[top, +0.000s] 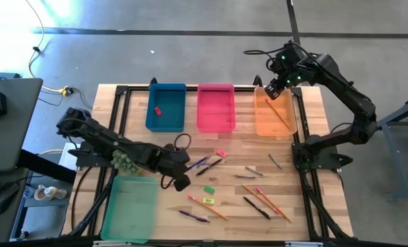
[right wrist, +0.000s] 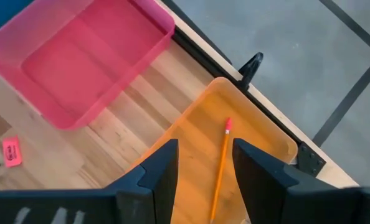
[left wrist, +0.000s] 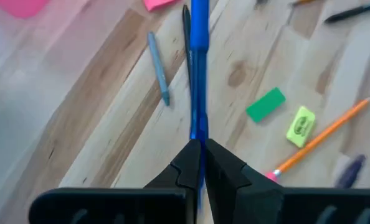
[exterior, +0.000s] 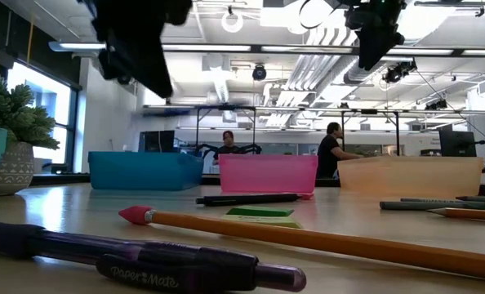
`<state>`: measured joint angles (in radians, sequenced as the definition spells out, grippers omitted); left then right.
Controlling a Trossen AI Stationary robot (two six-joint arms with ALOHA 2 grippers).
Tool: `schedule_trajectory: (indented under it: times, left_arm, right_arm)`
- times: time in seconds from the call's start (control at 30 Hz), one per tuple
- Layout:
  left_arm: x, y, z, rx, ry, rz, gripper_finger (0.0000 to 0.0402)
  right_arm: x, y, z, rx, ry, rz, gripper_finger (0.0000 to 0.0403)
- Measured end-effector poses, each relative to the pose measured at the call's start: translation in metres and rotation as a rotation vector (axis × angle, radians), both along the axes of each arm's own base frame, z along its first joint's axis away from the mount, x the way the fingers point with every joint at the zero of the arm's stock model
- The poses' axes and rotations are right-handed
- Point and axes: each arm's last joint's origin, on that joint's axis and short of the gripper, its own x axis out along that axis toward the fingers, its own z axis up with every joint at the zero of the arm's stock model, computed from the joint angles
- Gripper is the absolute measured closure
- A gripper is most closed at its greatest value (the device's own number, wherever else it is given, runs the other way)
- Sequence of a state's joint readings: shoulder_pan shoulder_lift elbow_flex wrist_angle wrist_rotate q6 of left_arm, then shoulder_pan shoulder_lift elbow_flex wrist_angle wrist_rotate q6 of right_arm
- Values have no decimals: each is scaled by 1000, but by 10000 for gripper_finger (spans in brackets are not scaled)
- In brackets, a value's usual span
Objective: Sort crayons/erasers/pens/pencils in bins
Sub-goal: Put the blue pen into the blue bin
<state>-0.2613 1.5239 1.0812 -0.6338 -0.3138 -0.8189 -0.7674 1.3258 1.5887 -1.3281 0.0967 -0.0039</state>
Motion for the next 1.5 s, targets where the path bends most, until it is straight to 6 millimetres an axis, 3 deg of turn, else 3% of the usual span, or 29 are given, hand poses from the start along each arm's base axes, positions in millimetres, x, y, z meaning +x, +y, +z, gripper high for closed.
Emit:
schedule_trajectory:
  times: [0.23,0.3,0.57,0.73,0.93,1.13,1.5]
  left_arm:
    - [-19,-12,24,-24,-72,-2,401]
    - [-26,-14,25,-13,-56,4,401]
    - [-20,-11,22,-51,-66,65,394]
    - [-17,-4,21,-48,-65,84,361]
    - [-13,10,21,-74,-87,189,287]
    - [2,25,12,-99,-111,260,251]
    - [31,47,-24,-150,-58,281,270]
  right_arm:
    - [7,7,0,8,-11,23,258]
    - [9,10,0,8,-12,30,258]
    - [15,17,0,18,-25,33,258]
    - [17,21,0,26,-21,47,258]
    - [19,23,0,28,-23,49,258]
    - [19,23,0,27,-23,41,258]
    - [19,23,-1,25,-21,47,258]
